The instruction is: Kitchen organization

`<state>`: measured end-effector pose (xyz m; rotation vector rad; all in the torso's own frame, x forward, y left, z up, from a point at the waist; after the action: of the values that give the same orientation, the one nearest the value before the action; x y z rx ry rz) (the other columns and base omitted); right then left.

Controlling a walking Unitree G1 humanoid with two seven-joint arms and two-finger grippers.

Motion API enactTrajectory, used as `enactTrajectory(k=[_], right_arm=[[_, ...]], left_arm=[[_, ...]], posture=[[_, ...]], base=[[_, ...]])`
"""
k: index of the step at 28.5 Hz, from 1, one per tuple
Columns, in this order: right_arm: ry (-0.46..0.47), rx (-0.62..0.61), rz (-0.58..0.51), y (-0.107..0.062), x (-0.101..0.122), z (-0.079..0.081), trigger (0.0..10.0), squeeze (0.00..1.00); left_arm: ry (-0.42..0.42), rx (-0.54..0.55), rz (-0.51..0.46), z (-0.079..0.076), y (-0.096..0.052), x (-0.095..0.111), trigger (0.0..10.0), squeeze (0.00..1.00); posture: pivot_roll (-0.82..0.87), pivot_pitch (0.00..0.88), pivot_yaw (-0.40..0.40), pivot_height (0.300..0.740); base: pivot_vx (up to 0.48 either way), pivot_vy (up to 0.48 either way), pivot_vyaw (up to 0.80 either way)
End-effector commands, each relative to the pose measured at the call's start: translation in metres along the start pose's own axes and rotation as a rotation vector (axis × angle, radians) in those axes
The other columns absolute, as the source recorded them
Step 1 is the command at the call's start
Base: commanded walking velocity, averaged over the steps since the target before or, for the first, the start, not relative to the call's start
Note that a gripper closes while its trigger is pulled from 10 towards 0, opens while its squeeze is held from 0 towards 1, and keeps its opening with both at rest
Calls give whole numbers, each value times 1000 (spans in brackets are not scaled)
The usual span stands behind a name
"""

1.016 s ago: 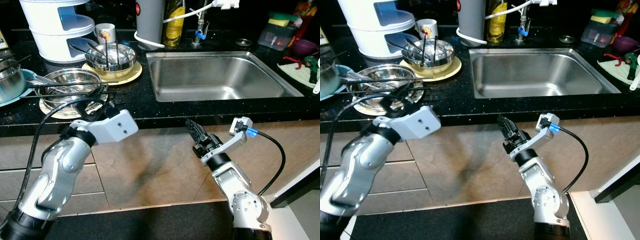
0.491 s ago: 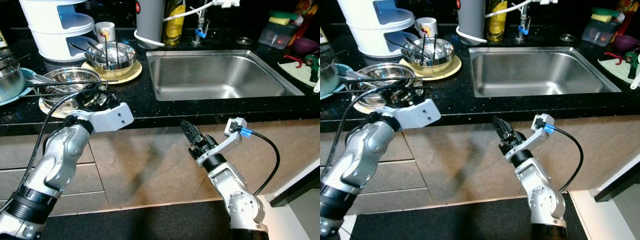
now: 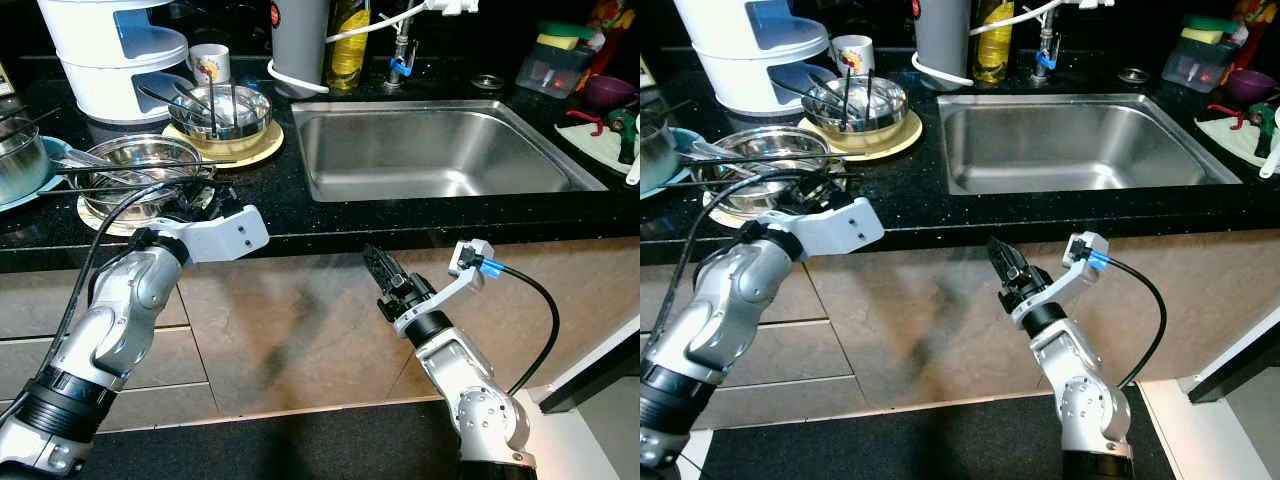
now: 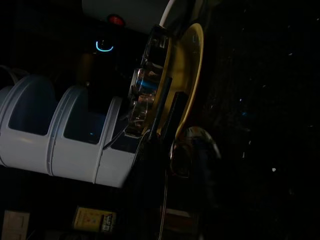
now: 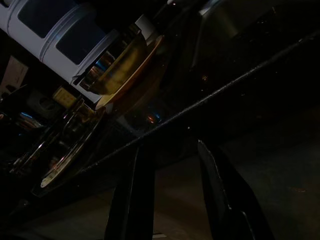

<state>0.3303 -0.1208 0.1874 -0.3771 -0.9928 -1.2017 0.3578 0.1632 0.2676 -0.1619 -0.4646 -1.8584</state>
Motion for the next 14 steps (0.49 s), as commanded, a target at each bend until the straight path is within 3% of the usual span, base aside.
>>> enactTrajectory(k=[1,2,14], right_arm=[[14,-9,0,-4,-1,-1,10000,0],[14,-10,0,-4,-1,-1,10000,0],[15,-29,6,-5,-3,-4,10000,0]], left_arm=[[26,-23,-10,-4,1,2,9608,0],[33,-22,-10,-3,1,2,10000,0],[55,-11,-20,2,4,1,10000,0]], posture=[[-85,154,-39,740],[-85,154,-39,740],[-82,169,-39,740]], base=[[0,0,0],[0,0,0],[0,0,0]])
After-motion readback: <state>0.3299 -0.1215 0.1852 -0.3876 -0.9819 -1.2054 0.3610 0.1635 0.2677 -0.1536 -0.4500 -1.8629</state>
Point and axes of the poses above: a point about 5 cm out from each wrist's last joint towards the gripper, its own y axis pointing out of the wrist towards the gripper, its own x axis along the axis of the wrist's last joint, z = x × y, the point moved 2 cm from there along y, pointing out of the wrist towards the gripper, and after that the axes turned 7 degrees about -y, right-handed, at the moved point
